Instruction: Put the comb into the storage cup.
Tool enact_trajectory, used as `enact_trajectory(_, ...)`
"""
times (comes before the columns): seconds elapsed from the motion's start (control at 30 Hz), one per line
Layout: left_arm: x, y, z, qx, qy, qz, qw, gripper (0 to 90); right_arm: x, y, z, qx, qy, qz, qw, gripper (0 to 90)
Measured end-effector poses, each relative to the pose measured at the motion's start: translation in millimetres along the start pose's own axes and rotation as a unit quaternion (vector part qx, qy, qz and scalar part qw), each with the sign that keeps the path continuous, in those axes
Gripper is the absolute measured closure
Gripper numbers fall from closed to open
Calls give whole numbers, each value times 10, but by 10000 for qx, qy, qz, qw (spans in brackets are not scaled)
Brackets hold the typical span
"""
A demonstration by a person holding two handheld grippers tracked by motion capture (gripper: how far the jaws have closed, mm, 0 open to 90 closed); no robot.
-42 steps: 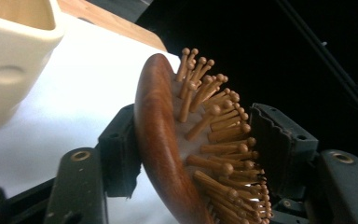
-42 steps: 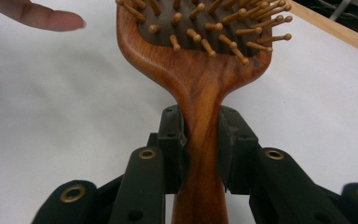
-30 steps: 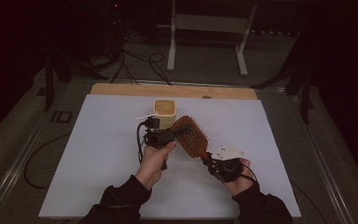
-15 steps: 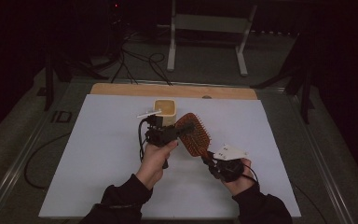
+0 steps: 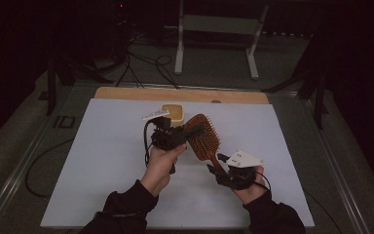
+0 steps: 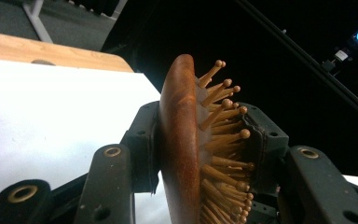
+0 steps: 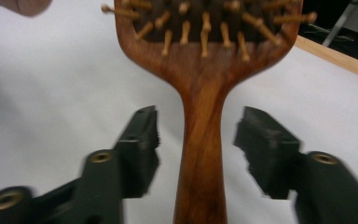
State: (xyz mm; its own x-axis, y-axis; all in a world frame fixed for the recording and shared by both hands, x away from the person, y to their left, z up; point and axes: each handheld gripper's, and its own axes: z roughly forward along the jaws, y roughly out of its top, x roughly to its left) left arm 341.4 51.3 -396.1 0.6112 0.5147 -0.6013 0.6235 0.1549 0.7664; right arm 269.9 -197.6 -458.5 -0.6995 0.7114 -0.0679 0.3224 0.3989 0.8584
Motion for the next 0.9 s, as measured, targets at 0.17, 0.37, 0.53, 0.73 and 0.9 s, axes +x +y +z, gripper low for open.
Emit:
enact_trajectory(0.17, -27, 66, -47, -21, 104, 139, 9998, 546, -9, -13, 1, -3, 40, -13, 10000, 335)
enact_trajectory(0.37, -42, 147, -114, -36, 181, 320, 9993, 544, -44, -62, 36, 92, 290, -91, 9995, 152)
enact_trajectory(0.53, -28, 232, -183, -96, 320, 415, 9986, 544, -40, -102, 22, -47, 9, -291, 9996, 92)
enact_trajectory(0.73, 0, 367, -289, -213, 475, 482, 9975, 544, -135, -151, 12, 102, 226, 4, 9997, 82)
enact_trajectory(0.9, 23, 491, -385, -396, 567, 544, 9961, 543, -186, -194, -32, 80, 203, 80, 9997, 82)
